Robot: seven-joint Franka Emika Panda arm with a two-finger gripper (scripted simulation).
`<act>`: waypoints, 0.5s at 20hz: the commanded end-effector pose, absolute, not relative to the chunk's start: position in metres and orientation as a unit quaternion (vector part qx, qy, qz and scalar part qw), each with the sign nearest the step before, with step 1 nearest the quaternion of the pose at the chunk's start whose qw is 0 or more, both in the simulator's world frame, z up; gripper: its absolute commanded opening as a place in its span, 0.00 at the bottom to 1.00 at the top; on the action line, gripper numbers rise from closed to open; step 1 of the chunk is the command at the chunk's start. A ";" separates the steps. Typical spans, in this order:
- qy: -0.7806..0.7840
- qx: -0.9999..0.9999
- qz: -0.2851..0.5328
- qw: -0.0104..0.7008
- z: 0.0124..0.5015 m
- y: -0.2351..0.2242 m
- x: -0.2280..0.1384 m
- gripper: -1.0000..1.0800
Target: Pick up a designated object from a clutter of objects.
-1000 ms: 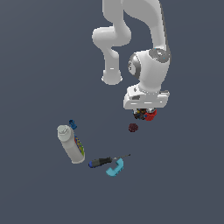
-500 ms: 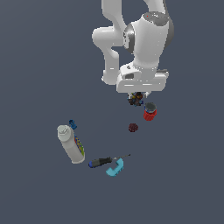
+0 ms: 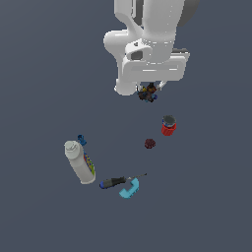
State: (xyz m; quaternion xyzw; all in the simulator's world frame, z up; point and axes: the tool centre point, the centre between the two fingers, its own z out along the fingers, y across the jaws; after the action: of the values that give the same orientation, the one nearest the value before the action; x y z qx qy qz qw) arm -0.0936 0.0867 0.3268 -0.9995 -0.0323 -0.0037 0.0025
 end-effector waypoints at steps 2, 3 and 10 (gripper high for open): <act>-0.032 -0.999 -0.002 0.002 0.351 0.077 -0.097 0.00; -0.032 -0.999 -0.002 0.001 0.357 0.075 -0.097 0.00; -0.032 -0.999 0.000 0.000 0.384 0.065 -0.099 0.00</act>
State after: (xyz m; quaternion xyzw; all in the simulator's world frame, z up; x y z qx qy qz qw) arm -0.0985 0.0668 0.3792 -0.9995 -0.0318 -0.0005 0.0006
